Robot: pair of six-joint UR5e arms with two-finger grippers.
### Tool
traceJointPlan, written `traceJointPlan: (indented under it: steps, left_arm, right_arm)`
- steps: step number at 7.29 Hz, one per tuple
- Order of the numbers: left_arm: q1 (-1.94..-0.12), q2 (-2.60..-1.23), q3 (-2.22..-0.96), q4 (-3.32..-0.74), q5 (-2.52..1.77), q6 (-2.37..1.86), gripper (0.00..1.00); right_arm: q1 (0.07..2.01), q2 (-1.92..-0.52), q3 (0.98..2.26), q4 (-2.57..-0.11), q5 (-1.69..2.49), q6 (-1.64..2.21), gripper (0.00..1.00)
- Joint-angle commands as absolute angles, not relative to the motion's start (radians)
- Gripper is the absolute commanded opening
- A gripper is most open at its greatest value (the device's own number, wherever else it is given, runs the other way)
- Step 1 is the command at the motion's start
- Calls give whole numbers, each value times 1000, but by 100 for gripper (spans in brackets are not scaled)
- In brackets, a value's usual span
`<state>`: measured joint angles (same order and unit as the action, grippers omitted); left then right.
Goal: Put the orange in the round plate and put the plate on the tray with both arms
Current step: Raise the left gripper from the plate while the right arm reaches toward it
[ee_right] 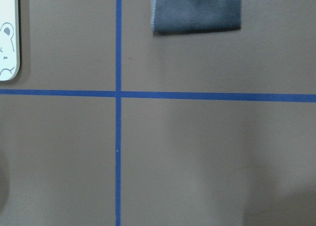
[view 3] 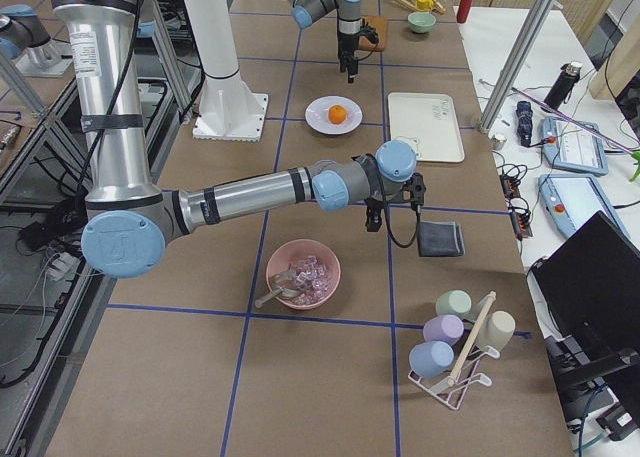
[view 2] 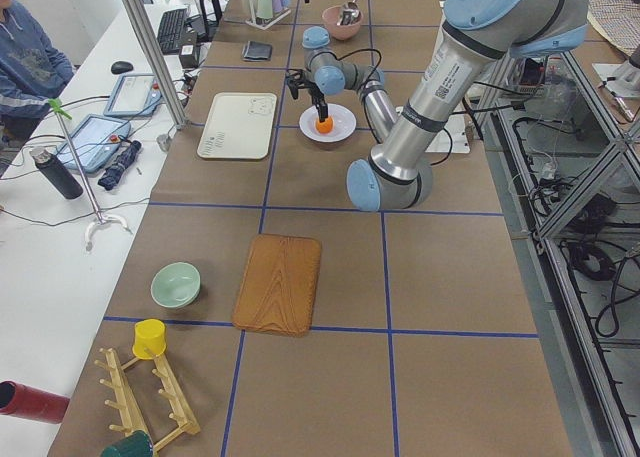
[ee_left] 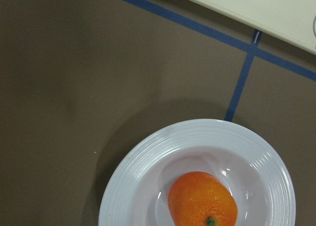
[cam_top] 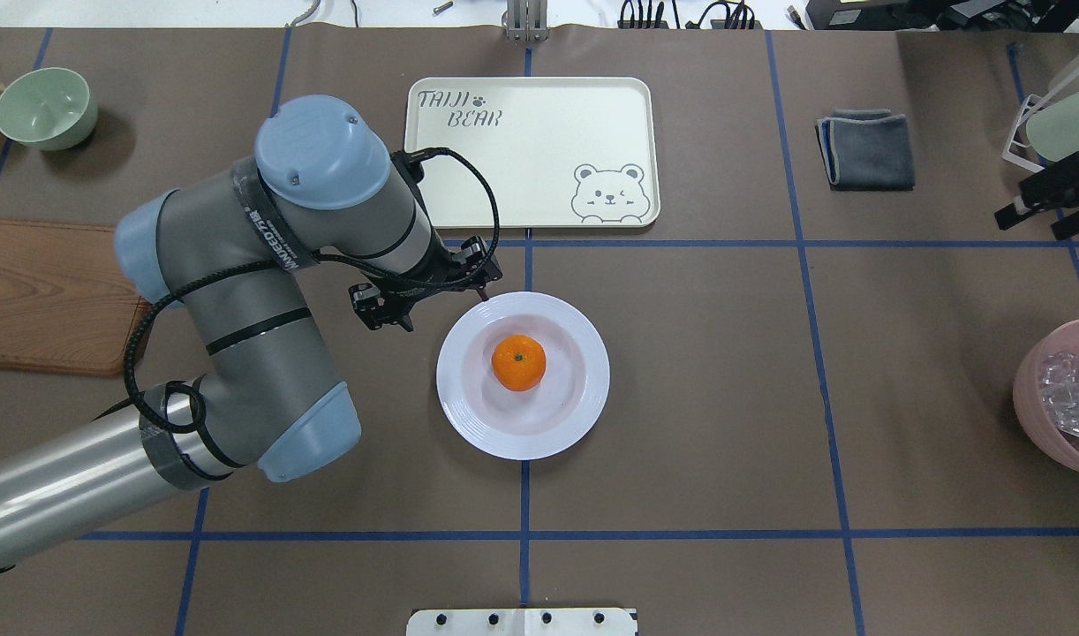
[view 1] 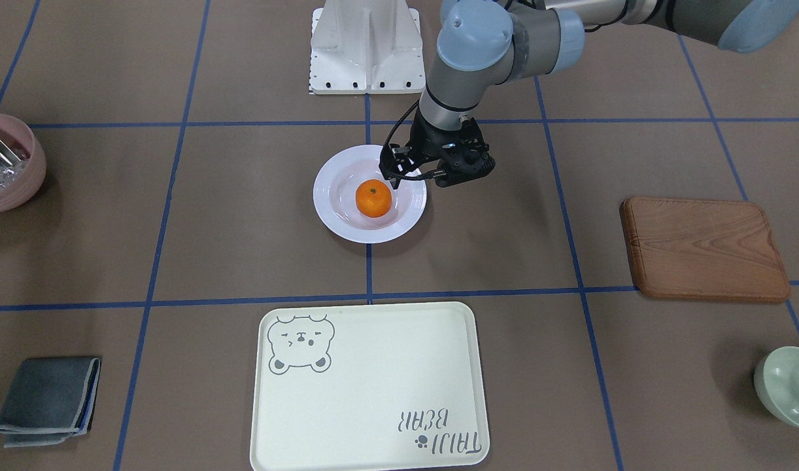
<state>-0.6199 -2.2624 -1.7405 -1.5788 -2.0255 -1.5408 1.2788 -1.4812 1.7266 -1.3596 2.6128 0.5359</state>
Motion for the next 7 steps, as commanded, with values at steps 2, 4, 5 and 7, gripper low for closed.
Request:
traceJointPlan:
  steps: [2,4,5,7]
  left_arm:
    - [-675,-2226,-1743,-1578,-2026,-1496,97]
    - [-696,-2215,-1743,-1580,-2026,-1482,97]
    - [-703,-2215,-1740,-1578,-2025,-1482,97]
    - [-707,-2210,-1735,-1578,-2022,-1480,97]
  right_arm:
    - [1009,-1431,1715,-911,2411,1172,100]
    - [838,-1428,1718,-691,2250,1474,100]
    - [754,-1430,1710,-563,2150,1611,100]
    - [596,-1428,1706,-420,1916,1777,100]
